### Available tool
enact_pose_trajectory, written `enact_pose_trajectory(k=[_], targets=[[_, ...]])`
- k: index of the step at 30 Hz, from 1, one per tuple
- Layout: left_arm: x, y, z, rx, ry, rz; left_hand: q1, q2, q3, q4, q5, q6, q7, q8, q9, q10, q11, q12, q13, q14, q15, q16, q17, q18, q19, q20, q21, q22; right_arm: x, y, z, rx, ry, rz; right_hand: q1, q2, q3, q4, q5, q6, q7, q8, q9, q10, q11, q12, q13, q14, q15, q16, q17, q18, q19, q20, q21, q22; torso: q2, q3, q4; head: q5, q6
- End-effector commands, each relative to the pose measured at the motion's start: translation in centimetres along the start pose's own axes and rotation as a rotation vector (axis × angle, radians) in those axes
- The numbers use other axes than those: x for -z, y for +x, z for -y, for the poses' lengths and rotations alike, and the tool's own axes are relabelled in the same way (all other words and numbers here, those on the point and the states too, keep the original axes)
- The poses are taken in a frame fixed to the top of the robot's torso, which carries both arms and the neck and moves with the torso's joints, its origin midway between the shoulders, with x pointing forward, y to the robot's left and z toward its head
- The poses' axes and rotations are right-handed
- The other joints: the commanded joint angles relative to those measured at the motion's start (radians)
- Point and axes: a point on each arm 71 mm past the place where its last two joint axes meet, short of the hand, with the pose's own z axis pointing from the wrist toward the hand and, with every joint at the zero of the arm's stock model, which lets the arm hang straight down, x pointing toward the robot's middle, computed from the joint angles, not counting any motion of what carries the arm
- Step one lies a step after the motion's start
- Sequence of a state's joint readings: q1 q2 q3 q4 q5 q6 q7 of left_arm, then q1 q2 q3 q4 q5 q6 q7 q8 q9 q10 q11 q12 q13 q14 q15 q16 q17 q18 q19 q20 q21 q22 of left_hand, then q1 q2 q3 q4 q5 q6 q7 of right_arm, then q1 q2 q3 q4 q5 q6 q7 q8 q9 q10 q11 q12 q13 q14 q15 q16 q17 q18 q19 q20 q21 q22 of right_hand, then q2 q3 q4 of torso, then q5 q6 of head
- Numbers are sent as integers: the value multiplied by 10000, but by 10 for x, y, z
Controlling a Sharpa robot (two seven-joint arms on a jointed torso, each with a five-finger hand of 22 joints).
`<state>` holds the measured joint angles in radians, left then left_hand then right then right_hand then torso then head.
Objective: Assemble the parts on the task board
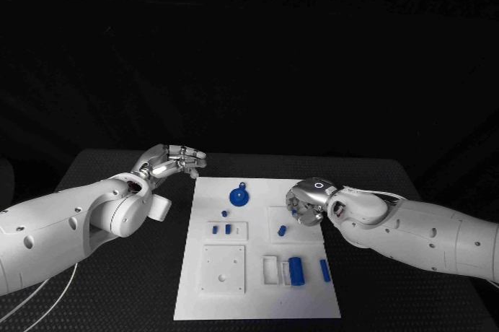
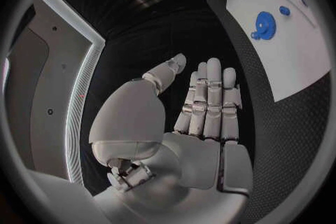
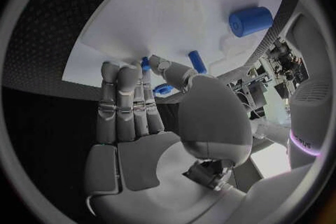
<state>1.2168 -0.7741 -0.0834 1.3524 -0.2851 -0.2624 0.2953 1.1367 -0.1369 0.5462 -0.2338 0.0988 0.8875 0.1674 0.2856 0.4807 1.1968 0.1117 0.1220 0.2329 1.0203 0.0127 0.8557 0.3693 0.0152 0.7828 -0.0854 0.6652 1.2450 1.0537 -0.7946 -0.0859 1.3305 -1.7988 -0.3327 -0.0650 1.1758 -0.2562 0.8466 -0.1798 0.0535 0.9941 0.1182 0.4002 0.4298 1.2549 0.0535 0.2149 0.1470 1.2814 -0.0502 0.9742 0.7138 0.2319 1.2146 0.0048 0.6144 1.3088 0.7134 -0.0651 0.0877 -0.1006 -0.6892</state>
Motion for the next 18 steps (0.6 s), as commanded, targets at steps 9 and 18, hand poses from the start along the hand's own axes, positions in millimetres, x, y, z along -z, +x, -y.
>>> enact_pose_trajectory(k=[9, 18], targets=[[0, 2, 1, 106, 104, -113, -86, 20, -61, -28, 26, -71, -24, 38, 8, 21, -45, -57, -15, 91, 13, -52, 24, 167, 64, 13, -70, 14, 1, 14, -7, 1421, 0, -502, 129, 257, 220, -229, -40, 357, -127, 149, 79, 317, -101, 132, 257, 70, -179, 265, 264, 299, 190, -111, 362, 259, -5, -1, -2, -26, -51], [1, 3, 2, 108, 116, -112, -83, 27, -64, -35, 30, -76, -22, 38, 7, 22, -45, -58, -19, 125, 3, -48, 45, 172, 84, 7, -70, 20, 3, 17, -11, 1682, -94, -468, 132, 212, 357, -307, -33, 651, -243, 231, 106, 582, -209, 187, 377, 148, -275, 511, 487, 299, 364, -125, 702, 262, -3, -2, -8, -50, -90]])
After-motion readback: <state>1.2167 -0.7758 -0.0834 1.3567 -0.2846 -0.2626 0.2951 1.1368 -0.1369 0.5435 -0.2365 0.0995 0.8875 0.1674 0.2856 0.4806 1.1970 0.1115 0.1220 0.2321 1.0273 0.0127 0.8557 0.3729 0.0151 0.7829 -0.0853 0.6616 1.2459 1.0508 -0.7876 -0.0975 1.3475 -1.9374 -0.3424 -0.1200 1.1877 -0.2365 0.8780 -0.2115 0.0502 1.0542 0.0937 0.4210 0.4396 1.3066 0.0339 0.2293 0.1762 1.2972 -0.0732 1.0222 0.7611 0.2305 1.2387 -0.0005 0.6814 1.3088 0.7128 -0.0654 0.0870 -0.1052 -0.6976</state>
